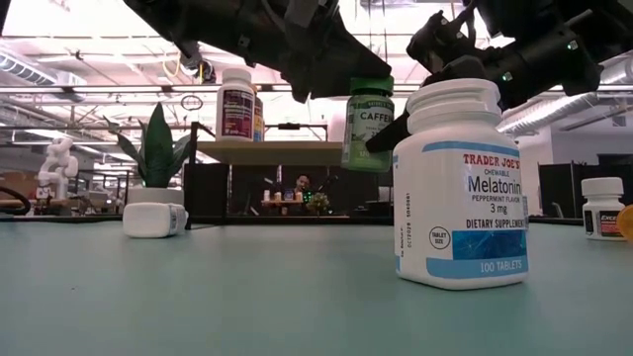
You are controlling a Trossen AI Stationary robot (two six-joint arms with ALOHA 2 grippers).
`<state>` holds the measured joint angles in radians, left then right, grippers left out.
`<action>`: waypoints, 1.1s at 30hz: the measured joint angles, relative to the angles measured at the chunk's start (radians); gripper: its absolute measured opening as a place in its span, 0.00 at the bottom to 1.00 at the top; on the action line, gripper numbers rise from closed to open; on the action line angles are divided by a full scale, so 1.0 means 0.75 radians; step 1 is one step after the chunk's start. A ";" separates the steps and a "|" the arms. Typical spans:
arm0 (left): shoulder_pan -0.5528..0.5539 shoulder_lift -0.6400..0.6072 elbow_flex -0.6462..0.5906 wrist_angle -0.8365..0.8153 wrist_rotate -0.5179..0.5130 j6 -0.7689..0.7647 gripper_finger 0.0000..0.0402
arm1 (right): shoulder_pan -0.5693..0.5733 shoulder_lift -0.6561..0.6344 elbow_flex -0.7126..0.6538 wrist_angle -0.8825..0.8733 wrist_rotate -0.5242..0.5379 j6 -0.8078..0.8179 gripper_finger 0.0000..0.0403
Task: Pick and place medicine bottles onto shelf by color
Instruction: Put the light green pill bottle on the shelf
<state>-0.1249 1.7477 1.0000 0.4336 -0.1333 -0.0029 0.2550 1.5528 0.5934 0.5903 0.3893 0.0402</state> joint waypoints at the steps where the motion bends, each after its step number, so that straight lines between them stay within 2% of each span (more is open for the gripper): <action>1: 0.000 0.000 0.000 -0.001 -0.001 0.000 0.52 | 0.000 0.000 0.000 0.001 0.000 0.000 0.56; 7: 0.000 0.000 0.000 -0.005 -0.007 -0.005 0.51 | 0.000 0.000 0.000 -0.011 0.005 0.021 0.59; 11: 0.000 0.000 0.000 -0.019 -0.011 -0.005 0.53 | 0.000 -0.001 0.000 -0.038 0.005 0.030 0.57; 16: 0.000 0.000 0.000 -0.030 -0.010 -0.004 0.51 | 0.011 -0.018 0.000 -0.074 0.005 0.036 0.56; 27: -0.001 -0.003 0.002 -0.033 -0.006 -0.007 0.52 | 0.046 -0.178 -0.003 -0.293 0.003 0.101 0.56; 33: 0.000 -0.012 0.002 -0.046 -0.007 -0.005 0.52 | 0.046 -0.180 -0.003 -0.294 0.004 0.104 0.57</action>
<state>-0.1249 1.7387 1.0012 0.3993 -0.1383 -0.0063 0.2897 1.4178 0.5914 0.3702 0.3920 0.1184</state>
